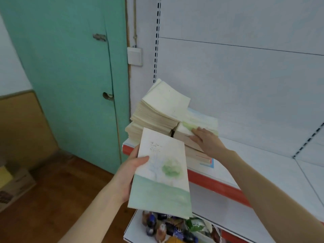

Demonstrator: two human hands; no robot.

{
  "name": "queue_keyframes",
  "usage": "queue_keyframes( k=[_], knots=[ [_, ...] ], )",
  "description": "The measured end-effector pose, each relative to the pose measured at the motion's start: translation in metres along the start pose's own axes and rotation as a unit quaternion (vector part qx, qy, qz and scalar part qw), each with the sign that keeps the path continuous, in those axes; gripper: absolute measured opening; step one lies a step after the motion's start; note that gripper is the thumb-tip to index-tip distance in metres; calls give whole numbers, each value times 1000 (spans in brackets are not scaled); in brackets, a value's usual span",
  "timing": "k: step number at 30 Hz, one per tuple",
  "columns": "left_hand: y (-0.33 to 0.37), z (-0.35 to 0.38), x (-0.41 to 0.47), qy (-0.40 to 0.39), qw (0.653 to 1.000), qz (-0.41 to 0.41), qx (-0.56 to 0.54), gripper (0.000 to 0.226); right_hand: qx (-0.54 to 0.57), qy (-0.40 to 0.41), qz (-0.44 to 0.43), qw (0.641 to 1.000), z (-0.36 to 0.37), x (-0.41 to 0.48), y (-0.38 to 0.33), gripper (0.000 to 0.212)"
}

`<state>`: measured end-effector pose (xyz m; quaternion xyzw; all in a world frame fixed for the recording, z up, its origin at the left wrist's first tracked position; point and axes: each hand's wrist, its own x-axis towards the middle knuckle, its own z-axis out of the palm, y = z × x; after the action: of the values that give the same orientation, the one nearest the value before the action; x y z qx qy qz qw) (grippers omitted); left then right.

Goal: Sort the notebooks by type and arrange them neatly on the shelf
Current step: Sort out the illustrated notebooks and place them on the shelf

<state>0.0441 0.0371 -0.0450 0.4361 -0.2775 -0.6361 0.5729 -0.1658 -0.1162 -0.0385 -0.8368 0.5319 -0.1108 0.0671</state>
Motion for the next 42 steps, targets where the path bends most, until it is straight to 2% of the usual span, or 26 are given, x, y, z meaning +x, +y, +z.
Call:
queue_keyframes(
  k=[5,7,9,11,12,13,15,16,17,19,21,24,29,33,36,38,42],
  knots=[
    [-17,15,1,36,999,5,-6,41,111,49,3,993,-31,-51,-10,40],
    [-21,27,10,59,998,16,17,40,105,46,-40,993,-34,-88,-17,47],
    [-24,39,19,50,998,23,33,44,35,36,-133,990,-28,-126,-31,59],
    [-32,42,16,30,999,36,18,47,-23,-4,-171,985,-19,-153,-42,65],
    [-35,46,15,20,999,30,25,48,-57,3,-187,981,-14,-161,-45,65],
    [-36,51,13,15,1000,-3,23,48,-55,-22,-195,979,-12,-166,-48,64],
    [-40,44,2,-12,1000,-15,8,48,37,-80,-214,973,-21,-164,-52,58],
    [-40,41,0,-9,1000,-8,8,46,86,-110,-197,970,-25,-158,-48,54],
    [-41,38,1,4,1000,2,2,45,127,-105,-171,971,-28,-148,-41,50],
    [-37,35,1,35,999,25,1,45,161,-27,-92,982,-35,-112,-26,43],
    [-34,29,-2,40,998,38,-1,43,106,10,-30,994,-36,-69,-12,46],
    [-34,16,-11,22,999,44,-15,40,6,-43,27,999,-17,-17,8,57],
    [-29,7,-19,3,999,40,-16,45,3,-18,0,1000,2,-6,9,40],
    [-34,7,-20,-7,1000,23,-15,45,61,-37,-9,997,-14,-20,11,38],
    [-38,12,-16,-16,1000,23,-1,47,132,-12,-5,991,-32,-50,7,39],
    [-43,13,-11,-19,1000,14,-1,56,131,-13,-37,991,-41,-85,-3,40],
    [-51,18,-1,-33,998,-29,-44,85,23,-107,-166,980,-40,-158,-34,61]
  ],
)
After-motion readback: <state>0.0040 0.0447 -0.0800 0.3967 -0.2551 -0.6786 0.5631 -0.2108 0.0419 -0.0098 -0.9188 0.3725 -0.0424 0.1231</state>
